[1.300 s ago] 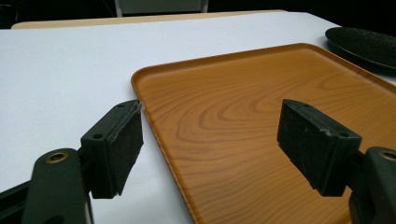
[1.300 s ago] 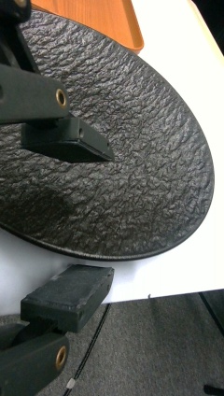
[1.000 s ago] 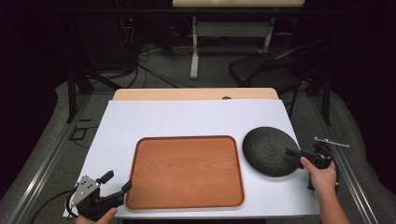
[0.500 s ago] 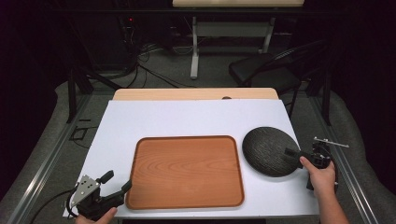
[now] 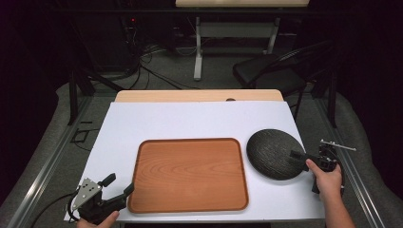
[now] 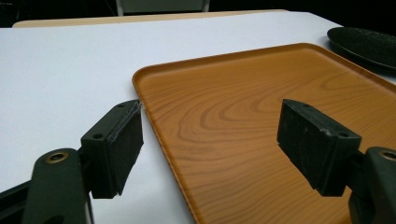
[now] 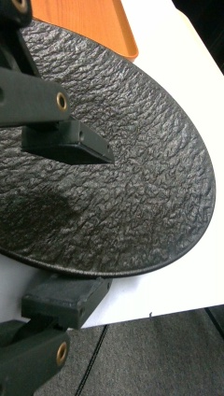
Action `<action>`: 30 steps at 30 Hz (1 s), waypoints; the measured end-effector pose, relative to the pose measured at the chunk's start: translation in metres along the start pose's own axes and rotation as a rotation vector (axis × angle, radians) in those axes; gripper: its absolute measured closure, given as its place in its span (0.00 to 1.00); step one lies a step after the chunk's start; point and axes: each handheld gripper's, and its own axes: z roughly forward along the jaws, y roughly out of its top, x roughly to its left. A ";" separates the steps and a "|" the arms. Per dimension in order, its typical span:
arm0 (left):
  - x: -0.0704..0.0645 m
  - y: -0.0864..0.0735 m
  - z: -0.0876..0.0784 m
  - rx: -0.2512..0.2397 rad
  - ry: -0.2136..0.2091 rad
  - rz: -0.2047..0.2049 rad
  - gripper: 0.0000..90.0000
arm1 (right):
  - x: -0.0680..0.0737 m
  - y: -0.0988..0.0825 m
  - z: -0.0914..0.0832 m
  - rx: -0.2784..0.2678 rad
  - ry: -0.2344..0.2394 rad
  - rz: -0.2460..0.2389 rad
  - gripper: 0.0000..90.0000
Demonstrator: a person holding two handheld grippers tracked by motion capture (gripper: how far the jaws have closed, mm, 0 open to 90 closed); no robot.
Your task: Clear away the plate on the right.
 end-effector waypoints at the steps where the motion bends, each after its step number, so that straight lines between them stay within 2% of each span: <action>1: 0.000 0.000 0.000 0.000 0.000 0.000 0.25 | -0.001 0.000 0.000 -0.003 0.000 -0.001 0.44; 3: 0.000 0.000 0.000 0.001 0.003 0.000 0.25 | -0.003 0.000 0.000 -0.008 0.006 0.008 0.46; 4: 0.000 0.000 0.000 0.001 0.003 -0.001 0.25 | -0.002 0.000 -0.001 -0.007 0.014 0.031 0.46; 6: 0.000 0.000 0.000 0.001 0.003 -0.001 0.25 | -0.004 0.001 -0.001 -0.006 0.014 0.027 0.48; 10: 0.000 0.000 0.000 0.000 0.004 -0.002 0.25 | -0.004 0.002 -0.002 0.001 0.020 0.047 0.48; 15: 0.001 0.000 0.000 0.002 0.003 -0.003 0.25 | -0.004 0.004 -0.004 0.005 0.010 0.029 0.55; 16: 0.000 0.000 0.000 0.003 0.004 -0.004 0.26 | -0.003 0.004 -0.006 0.008 0.020 0.049 0.57; 17: 0.001 0.000 0.000 0.004 0.007 -0.004 0.26 | -0.005 0.005 -0.008 0.003 0.028 0.043 0.59; 18: 0.001 0.000 0.000 0.003 0.007 -0.005 0.25 | -0.004 0.006 -0.009 0.004 0.041 0.066 0.60; 20: 0.001 0.000 0.000 0.003 0.007 -0.005 0.26 | -0.004 0.007 -0.011 -0.001 0.051 0.069 0.62; 23: 0.001 0.000 0.000 0.004 0.005 -0.004 0.26 | -0.003 0.008 -0.014 0.016 0.040 0.055 0.67; 24: 0.001 0.000 0.000 0.004 0.004 -0.003 0.26 | -0.004 0.008 -0.014 0.016 0.030 0.036 0.69; 27: 0.000 0.000 0.000 0.005 0.005 -0.004 0.26 | -0.006 0.007 -0.015 0.025 0.008 0.024 0.78; 28: 0.001 0.000 0.001 0.006 0.004 -0.004 0.26 | -0.006 0.007 -0.015 0.025 0.008 0.024 0.78; 29: 0.001 0.000 0.001 0.006 0.006 -0.004 0.26 | -0.006 0.007 -0.016 0.031 0.018 0.054 0.78; 30: 0.001 0.000 0.001 0.006 0.006 -0.004 0.26 | -0.006 0.007 -0.016 0.031 0.018 0.054 0.78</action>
